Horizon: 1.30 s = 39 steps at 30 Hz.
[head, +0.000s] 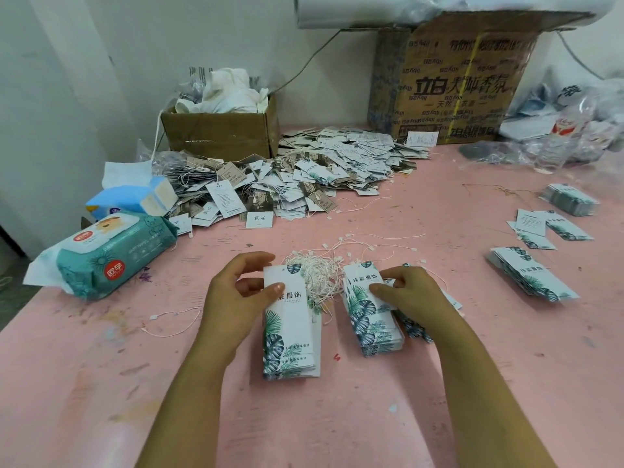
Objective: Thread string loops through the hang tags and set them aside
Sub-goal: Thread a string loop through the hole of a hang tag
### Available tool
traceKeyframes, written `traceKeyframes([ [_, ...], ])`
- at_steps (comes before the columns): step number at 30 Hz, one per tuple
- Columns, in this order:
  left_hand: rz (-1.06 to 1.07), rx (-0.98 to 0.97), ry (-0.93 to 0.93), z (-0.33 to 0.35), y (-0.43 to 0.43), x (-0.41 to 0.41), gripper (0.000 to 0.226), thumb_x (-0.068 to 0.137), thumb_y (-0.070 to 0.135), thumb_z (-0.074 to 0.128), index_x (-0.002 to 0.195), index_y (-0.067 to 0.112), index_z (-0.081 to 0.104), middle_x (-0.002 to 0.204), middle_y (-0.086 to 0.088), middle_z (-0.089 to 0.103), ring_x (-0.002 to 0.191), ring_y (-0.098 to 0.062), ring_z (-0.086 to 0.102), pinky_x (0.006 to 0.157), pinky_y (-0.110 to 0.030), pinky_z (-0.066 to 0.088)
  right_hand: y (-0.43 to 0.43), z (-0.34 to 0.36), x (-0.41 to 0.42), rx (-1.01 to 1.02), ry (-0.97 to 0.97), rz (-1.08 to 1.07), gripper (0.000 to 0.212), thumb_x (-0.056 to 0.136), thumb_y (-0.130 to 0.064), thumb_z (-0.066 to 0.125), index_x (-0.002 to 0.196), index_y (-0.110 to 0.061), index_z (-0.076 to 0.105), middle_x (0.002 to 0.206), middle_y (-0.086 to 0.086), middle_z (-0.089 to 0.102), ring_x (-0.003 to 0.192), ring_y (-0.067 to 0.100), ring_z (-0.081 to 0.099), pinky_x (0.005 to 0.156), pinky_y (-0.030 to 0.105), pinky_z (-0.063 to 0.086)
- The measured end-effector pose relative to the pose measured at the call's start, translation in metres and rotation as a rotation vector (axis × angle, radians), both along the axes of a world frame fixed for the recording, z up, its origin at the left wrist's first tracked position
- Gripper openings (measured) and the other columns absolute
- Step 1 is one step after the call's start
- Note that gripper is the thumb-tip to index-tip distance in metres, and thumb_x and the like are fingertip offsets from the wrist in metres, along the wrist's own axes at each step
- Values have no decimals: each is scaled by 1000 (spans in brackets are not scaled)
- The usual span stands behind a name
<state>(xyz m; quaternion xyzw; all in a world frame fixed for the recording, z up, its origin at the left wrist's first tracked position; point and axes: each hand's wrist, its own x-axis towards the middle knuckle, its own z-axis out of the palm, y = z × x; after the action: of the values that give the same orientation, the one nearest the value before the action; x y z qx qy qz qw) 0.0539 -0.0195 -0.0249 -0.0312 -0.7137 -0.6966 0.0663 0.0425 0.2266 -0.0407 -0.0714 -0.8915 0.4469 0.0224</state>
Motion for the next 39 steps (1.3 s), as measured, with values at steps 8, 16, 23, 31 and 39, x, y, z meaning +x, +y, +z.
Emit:
traceKeyframes([
  [8,7,110,-2,-4,11,1,34,74,-6,70,85,26,70,76,2,71,71,-8,65,61,-20,53,2,9,-2,-151,153,-135,11,86,-14,63,78,-19,57,63,6,55,59,21,50,58,28,36],
  [16,34,78,14,-3,24,4,26,81,4,66,88,29,68,87,3,65,70,-2,65,57,-18,53,-13,34,16,-510,129,102,13,86,-1,59,74,-6,57,63,9,60,45,3,51,43,10,35],
  [23,12,16,64,0,35,10,26,77,9,72,91,31,66,85,15,69,69,-6,67,61,-22,55,-41,31,22,-431,22,233,14,87,-9,61,76,-11,52,70,18,60,57,17,50,48,21,34],
  [31,9,37,69,-2,42,12,42,75,-7,70,95,28,58,82,7,71,69,-7,65,59,-22,54,-46,24,20,-336,121,168,17,90,-11,55,75,-17,54,51,-7,52,41,7,37,40,15,29],
  [39,-29,-3,65,-1,42,13,46,76,-7,69,101,30,58,92,3,69,73,-8,63,66,-21,54,-44,25,18,-260,512,106,27,91,4,49,97,-21,57,72,-7,65,58,-2,52,55,7,35],
])
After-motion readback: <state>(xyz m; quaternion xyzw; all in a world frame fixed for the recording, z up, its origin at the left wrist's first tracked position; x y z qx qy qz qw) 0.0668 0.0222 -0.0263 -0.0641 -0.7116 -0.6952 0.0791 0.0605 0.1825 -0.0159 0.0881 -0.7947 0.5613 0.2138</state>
